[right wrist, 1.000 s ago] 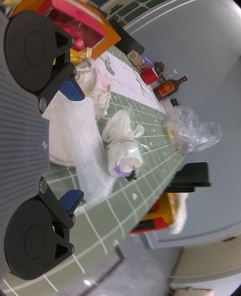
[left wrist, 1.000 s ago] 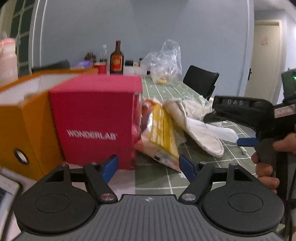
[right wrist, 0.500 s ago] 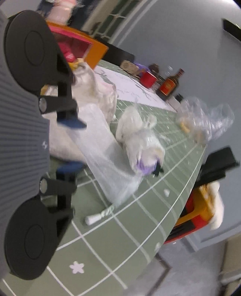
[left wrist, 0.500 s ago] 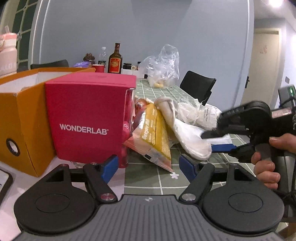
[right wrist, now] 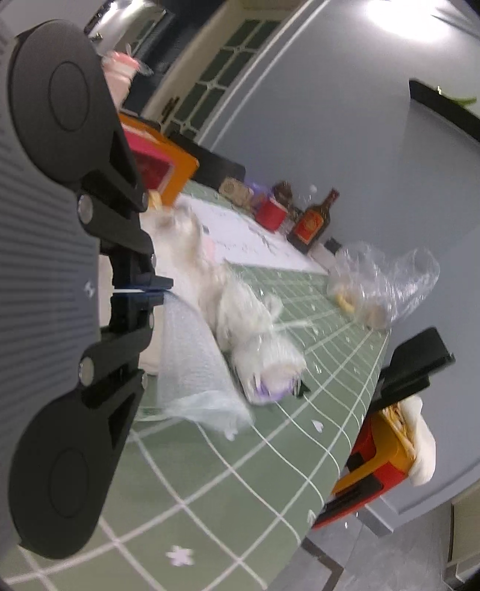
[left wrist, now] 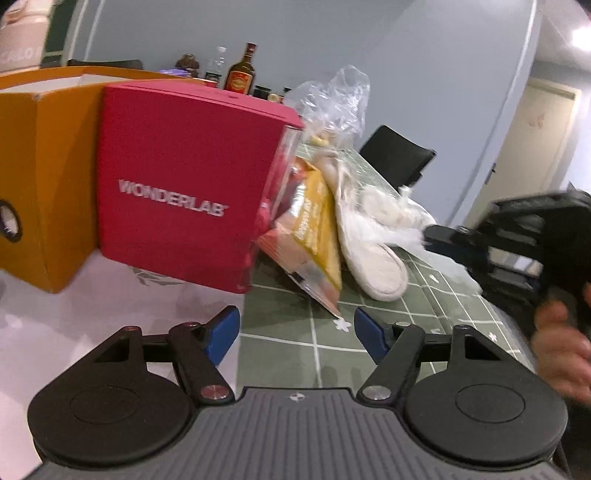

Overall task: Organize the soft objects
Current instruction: 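Lift the bubble-wrap bag off the mat with the right tool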

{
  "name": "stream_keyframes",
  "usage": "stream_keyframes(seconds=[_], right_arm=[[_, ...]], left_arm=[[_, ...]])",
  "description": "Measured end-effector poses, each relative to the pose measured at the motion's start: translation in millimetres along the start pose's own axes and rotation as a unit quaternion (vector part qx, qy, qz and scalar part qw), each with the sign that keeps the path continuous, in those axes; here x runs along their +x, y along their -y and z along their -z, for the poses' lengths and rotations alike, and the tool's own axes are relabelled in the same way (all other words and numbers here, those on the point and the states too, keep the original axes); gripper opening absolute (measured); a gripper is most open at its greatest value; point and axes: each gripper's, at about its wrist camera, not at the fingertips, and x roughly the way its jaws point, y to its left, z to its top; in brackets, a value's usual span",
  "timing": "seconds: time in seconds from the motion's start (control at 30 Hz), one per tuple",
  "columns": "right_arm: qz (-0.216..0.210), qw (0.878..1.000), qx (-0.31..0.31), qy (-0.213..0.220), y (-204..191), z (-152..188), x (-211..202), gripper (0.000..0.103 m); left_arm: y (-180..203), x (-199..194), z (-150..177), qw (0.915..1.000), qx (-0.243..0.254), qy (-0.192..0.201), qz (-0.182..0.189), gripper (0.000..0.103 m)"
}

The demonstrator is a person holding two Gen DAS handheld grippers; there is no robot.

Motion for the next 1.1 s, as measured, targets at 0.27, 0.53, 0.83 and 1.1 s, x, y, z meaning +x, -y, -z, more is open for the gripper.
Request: stream_keyframes(seconds=[0.27, 0.53, 0.83, 1.1], right_arm=[[0.025, 0.997, -0.040, 0.055, -8.5, 54.4, -61.5, 0.000], [0.064, 0.996, -0.024, 0.063, 5.6, 75.7, -71.7, 0.035], [0.087, 0.991, 0.039, 0.096, 12.9, 72.0, -56.4, 0.077], [0.131, 0.984, 0.050, 0.105, 27.1, 71.6, -38.6, 0.000]], left_arm=[[-3.9, -2.9, 0.2, 1.0000, -0.001, 0.000, 0.002, 0.083], [-5.5, -2.1, -1.4, 1.0000, -0.004, 0.000, 0.007, 0.083], [-5.4, -2.6, -0.2, 0.9998, -0.001, -0.002, 0.020, 0.083], [-5.9, -3.1, 0.3, 0.9998, -0.002, -0.002, 0.021, 0.083]])
